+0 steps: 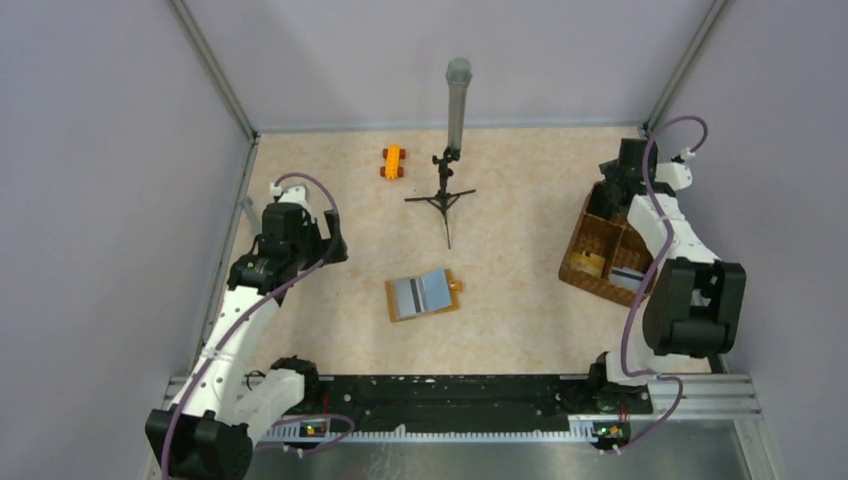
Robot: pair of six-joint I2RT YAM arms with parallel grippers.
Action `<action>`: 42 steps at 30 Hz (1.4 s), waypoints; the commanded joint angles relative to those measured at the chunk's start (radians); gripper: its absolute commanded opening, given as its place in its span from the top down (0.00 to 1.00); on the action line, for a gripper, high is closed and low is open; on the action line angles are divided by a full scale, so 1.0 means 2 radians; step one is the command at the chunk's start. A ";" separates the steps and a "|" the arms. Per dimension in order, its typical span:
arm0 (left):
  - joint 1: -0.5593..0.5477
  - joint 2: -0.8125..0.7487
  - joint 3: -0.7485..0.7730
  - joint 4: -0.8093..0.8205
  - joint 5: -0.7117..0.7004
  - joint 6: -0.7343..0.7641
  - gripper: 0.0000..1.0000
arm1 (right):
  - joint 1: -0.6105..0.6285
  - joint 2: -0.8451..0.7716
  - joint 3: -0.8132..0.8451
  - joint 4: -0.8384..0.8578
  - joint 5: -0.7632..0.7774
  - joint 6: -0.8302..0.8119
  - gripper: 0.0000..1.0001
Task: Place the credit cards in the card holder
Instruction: Pick up the credit card from the storage box.
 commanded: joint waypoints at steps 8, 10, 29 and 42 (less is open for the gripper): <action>-0.006 -0.016 -0.007 0.017 -0.009 0.006 0.01 | -0.022 0.082 0.067 -0.016 -0.019 0.095 0.28; -0.008 -0.016 -0.006 0.017 -0.011 0.007 0.01 | -0.026 0.095 0.076 -0.025 -0.026 0.103 0.28; -0.017 -0.018 -0.008 0.015 -0.018 0.007 0.01 | -0.044 0.161 0.082 -0.018 -0.058 0.123 0.34; -0.017 -0.019 -0.010 0.016 -0.016 0.007 0.01 | -0.050 0.158 0.096 -0.019 -0.040 0.103 0.59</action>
